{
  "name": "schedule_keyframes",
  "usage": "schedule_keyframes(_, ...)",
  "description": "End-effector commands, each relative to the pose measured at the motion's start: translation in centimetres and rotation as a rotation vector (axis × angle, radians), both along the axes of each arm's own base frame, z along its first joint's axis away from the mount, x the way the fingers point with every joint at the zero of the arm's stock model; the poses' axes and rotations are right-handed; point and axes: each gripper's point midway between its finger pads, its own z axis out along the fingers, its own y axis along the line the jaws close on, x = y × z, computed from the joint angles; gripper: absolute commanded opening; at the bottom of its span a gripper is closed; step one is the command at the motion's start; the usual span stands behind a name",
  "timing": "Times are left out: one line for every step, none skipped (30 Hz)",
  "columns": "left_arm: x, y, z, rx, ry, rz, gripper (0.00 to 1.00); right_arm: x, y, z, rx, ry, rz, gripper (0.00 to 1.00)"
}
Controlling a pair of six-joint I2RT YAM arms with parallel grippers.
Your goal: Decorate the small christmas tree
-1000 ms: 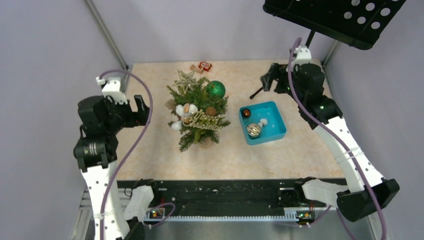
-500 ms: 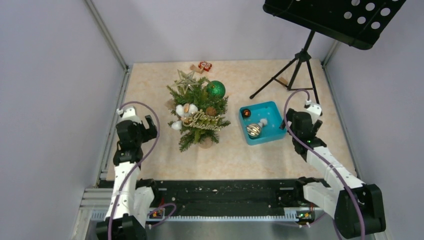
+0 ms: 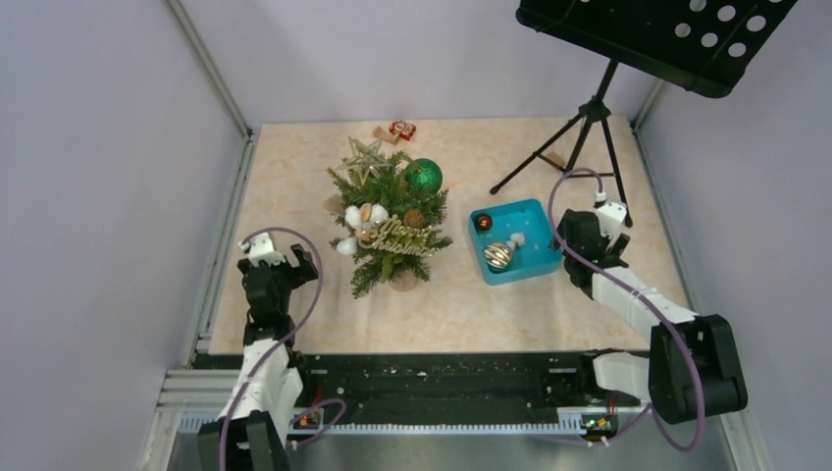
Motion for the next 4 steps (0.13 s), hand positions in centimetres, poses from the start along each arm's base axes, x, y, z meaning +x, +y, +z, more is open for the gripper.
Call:
schedule_keyframes(1.0, 0.3, 3.0, 0.032, -0.129, 0.001, 0.99, 1.4, 0.3, 2.2, -0.016, -0.075, 0.044, 0.99)
schedule_keyframes(1.0, 0.2, 2.9, 0.029, -0.126, -0.006, 0.99, 1.6, 0.6, 2.5, -0.016, -0.095, 0.072, 0.99)
schedule_keyframes(1.0, 0.1, 2.9, 0.027, -0.126, -0.009, 0.99, 1.5, 0.7, 2.7, -0.016, -0.109, 0.084, 0.99)
schedule_keyframes(1.0, 0.1, 2.8, 0.025, -0.121, -0.011, 0.99, 1.3, 0.4, 3.2, -0.018, -0.139, 0.069, 0.99)
